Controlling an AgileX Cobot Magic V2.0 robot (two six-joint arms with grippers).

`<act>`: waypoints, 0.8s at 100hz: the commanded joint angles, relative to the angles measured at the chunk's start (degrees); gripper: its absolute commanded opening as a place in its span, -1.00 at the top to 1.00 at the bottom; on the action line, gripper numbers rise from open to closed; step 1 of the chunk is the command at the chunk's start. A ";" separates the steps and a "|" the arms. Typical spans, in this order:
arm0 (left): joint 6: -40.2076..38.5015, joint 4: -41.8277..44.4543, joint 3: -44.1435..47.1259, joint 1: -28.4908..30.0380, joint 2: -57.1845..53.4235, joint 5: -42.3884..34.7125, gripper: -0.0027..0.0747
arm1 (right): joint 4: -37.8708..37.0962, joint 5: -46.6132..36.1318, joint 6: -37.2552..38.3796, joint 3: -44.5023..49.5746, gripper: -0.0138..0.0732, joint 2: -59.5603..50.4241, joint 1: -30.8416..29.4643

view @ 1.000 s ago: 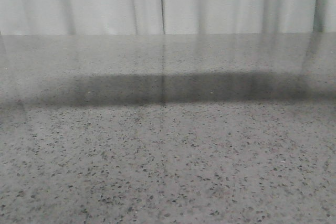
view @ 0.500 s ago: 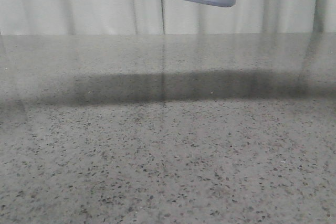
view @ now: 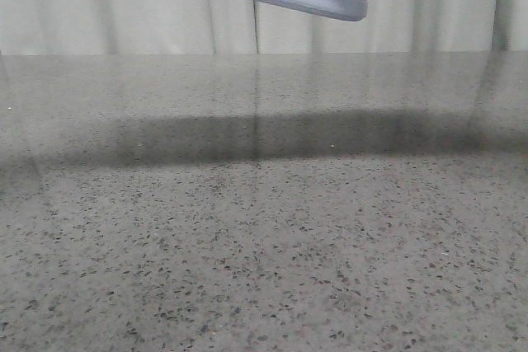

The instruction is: Insert blue slippers together front up

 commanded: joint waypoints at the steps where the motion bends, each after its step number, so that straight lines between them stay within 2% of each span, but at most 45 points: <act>1: 0.10 -5.22 -1.62 -0.38 -0.46 6.48 0.86 | 1.88 0.08 -0.94 -1.97 0.93 -0.20 -0.03; 54: 0.99 -5.22 -1.62 -0.38 -0.46 13.31 0.86 | -3.78 -2.47 -0.94 -1.97 0.93 0.27 -0.03; 80: 3.03 -5.22 -2.22 -0.38 -0.46 19.53 0.86 | -4.50 -2.37 -0.94 -1.78 0.93 2.23 -0.03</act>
